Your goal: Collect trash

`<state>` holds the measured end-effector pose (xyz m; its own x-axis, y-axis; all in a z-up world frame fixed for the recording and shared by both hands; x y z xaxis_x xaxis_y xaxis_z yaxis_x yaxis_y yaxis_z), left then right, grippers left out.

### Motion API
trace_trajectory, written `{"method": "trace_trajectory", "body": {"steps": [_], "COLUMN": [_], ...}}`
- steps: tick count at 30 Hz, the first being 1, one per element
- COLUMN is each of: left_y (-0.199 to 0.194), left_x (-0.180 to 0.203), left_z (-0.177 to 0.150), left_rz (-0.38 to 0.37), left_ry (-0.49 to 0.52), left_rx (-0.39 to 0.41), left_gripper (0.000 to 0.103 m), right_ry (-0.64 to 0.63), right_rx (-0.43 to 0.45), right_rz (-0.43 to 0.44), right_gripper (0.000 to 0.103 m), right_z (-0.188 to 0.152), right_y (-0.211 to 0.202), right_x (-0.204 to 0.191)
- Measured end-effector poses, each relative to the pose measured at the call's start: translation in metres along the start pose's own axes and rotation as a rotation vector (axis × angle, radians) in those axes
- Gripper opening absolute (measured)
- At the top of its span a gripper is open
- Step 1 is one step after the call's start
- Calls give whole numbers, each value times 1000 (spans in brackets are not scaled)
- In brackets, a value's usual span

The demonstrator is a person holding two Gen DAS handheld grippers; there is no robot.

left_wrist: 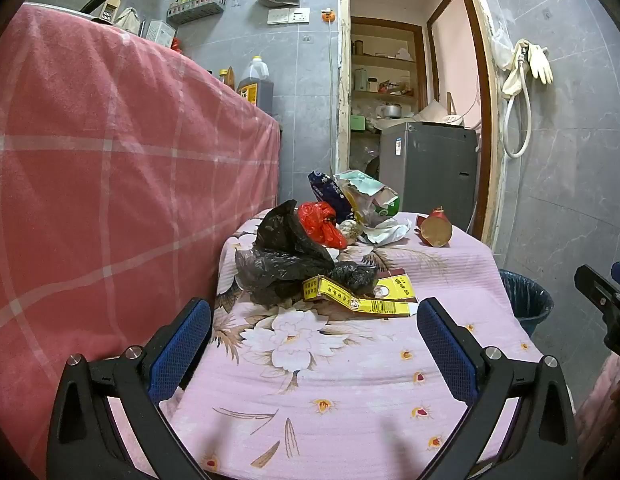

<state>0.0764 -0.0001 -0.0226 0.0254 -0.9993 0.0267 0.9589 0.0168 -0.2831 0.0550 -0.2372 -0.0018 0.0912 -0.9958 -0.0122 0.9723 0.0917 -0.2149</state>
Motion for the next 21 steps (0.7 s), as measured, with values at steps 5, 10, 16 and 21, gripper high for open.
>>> {"method": "trace_trajectory", "body": {"steps": [5,10,16,21], "left_y": [0,0,0,0], "left_x": [0,0,0,1], "left_z": [0,0,0,0], "left_rz": [0,0,-1,-3], "left_ry": [3,-2,0,5], "left_rx": [0,-1,0,0], "left_gripper": [101,101,101,101], "right_ry": [-1,-1,-2,-1], "right_rx": [3,1,1,2], "right_rz": [-1,-1,0,-1], "right_gripper": [103,103,103,103], "right_z": [0,0,0,0], "right_y": [0,0,1,0], "right_x": [0,0,-1,-1]}}
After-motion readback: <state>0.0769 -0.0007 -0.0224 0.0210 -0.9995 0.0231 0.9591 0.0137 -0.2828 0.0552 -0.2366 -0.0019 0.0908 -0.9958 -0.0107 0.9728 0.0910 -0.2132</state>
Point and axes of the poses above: each gripper's, at about its wrist camera, not at the fingertips, and y roughly the way its jaws point, x to its right, z to its top, the point moved 8 cm from there along y, roughly the way its jaws point, and after that the axes turned 1 degree about z, right-handed, at the moved point
